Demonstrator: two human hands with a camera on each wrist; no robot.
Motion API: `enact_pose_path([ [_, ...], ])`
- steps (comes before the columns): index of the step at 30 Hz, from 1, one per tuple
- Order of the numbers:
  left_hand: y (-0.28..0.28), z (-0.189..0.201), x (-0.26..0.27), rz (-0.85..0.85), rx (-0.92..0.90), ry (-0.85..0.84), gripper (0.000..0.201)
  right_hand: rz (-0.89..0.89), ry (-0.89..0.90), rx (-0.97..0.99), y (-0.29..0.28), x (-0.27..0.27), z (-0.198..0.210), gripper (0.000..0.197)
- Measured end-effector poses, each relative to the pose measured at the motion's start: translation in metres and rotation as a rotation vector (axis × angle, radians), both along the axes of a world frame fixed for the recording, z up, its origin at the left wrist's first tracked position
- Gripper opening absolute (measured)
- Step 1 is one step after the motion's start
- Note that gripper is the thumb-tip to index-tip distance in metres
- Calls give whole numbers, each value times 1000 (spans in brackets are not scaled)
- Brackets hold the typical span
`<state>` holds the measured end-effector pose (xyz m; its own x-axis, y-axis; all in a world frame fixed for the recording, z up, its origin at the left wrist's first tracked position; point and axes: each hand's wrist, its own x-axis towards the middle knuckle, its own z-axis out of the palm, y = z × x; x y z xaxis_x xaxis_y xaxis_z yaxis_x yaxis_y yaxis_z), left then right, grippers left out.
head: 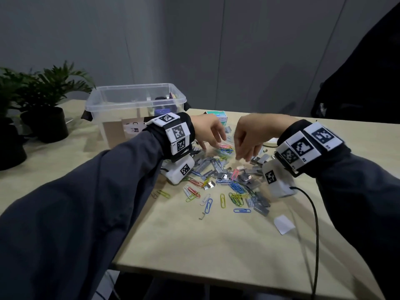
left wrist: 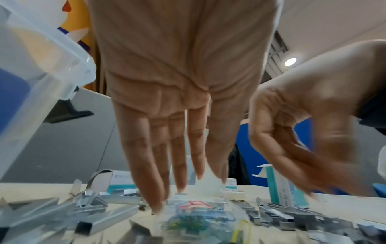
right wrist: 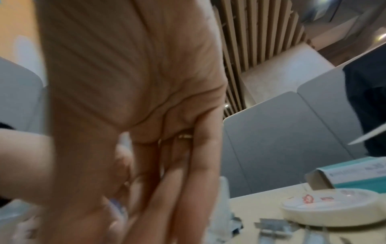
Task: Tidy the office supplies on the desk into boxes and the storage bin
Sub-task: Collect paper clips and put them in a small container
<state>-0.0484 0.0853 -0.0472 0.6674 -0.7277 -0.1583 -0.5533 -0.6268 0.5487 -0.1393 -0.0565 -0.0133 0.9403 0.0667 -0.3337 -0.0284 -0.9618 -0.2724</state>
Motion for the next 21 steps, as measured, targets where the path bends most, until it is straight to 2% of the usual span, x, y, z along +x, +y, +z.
enact_pose_path([
  [3,9,6,-8,-15,51,-134,17,84,264,-91,20,-14,-1,37],
  [5,18,11,-15,-23,158,-154,7,109,341,-172,32,-22,-5,44],
  [6,22,13,-19,-21,230,-129,11,113,352,-199,36,-25,-7,44],
  [10,35,21,-39,-39,450,13,36,119,328,-278,46,-29,-14,45],
  [13,37,22,-57,-48,560,43,52,130,219,-328,50,-29,-23,41],
  [15,35,17,-66,-60,640,16,53,137,190,-319,52,-28,-27,37],
  [18,28,12,-77,-69,650,-72,33,141,210,-212,51,-23,-31,36],
  [21,25,9,-80,-90,587,-89,39,161,216,-133,48,-20,-32,27],
])
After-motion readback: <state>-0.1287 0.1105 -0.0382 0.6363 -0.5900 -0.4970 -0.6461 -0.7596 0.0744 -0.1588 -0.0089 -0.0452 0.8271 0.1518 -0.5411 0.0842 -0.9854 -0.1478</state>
